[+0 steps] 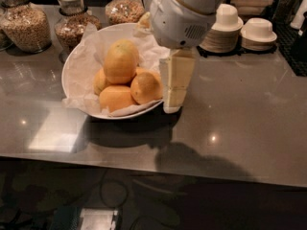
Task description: Pick orange from white bowl
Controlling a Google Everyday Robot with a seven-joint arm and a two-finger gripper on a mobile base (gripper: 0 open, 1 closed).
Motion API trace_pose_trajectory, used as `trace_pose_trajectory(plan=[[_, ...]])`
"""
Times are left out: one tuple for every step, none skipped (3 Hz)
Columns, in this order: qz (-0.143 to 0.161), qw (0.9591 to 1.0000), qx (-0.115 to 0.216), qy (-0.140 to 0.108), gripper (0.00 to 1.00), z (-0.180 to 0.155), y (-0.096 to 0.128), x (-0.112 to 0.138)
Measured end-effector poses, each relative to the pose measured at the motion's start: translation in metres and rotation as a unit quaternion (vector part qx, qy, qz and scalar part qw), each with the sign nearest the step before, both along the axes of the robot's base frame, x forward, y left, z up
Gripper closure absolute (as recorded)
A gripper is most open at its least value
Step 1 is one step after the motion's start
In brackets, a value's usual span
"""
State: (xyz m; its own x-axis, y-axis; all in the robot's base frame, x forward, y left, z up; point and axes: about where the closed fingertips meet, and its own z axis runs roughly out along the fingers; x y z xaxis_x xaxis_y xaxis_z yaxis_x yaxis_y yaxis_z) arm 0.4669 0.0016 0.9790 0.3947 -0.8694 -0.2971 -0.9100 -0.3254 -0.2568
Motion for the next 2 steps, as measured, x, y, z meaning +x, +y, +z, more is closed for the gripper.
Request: trace_pose_trajectory(plan=[[0.019, 0.9994, 0.009, 0.027, 0.0, 0.0108, 0.0491, 0.0184], [0.019, 0.9994, 0.009, 0.027, 0.0, 0.0108, 0.0491, 0.0184]])
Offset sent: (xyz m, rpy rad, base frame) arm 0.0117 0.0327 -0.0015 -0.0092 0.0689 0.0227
